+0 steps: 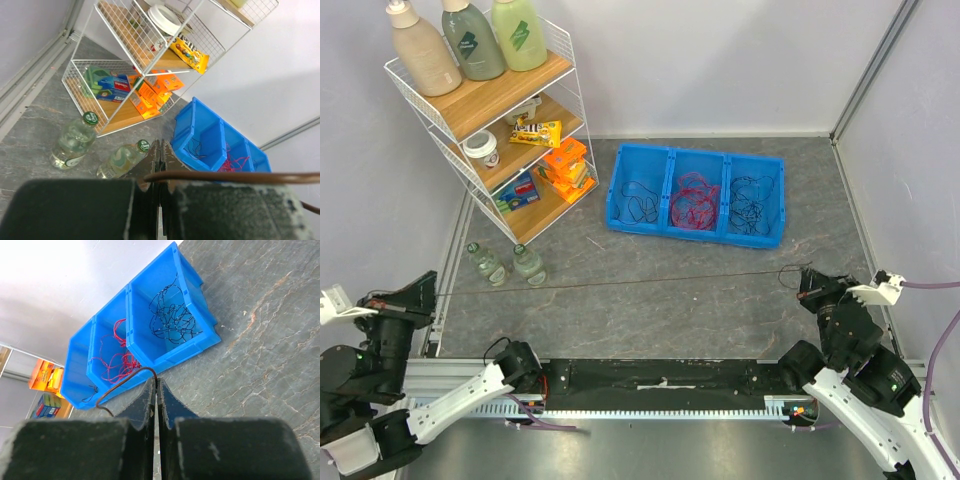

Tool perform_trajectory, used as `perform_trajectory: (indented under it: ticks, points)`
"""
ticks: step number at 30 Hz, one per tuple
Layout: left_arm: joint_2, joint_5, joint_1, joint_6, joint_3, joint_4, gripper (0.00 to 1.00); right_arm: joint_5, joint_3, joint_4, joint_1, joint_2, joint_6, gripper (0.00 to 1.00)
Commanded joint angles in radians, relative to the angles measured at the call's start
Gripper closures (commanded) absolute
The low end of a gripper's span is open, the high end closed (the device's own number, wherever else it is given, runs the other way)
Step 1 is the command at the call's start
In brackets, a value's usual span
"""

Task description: Untangle the cables

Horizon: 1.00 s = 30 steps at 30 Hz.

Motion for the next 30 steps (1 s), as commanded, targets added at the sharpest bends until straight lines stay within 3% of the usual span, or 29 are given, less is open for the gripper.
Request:
perform_trajectory:
  ticks: [1, 12, 17, 19, 22, 28, 30]
  points:
    - [-0.084, -0.161, 0.002, 0.063, 0.071, -0.044, 0.98, 0.174, 0.029, -0.049, -0.018, -0.010, -0.023, 0.94]
    - [-0.074, -0.144, -0.009, 0.072, 0.073, -0.051, 0.98, 0.181, 0.029, -0.047, -0.020, 0.004, -0.029, 0.93]
    - [0.021, 0.018, -0.027, 0.176, -0.007, 0.092, 0.98, 0.136, 0.029, -0.006, -0.018, 0.056, -0.087, 0.94]
    - [0.101, 0.114, -0.038, 0.180, -0.047, 0.138, 0.98, 0.037, 0.012, 0.083, -0.018, 0.097, -0.179, 0.96]
    - [0.263, 0.285, -0.038, 0.175, -0.117, 0.225, 0.98, -0.248, -0.018, 0.299, -0.018, 0.221, -0.359, 0.99]
    - [0.680, 0.720, -0.040, 0.166, -0.262, 0.507, 0.98, -0.900, 0.020, 0.540, -0.017, 0.759, -0.508, 1.00]
    - [0.815, 0.855, -0.040, 0.154, -0.292, 0.612, 0.98, -1.034, 0.021, 0.609, -0.003, 0.927, -0.503, 1.00]
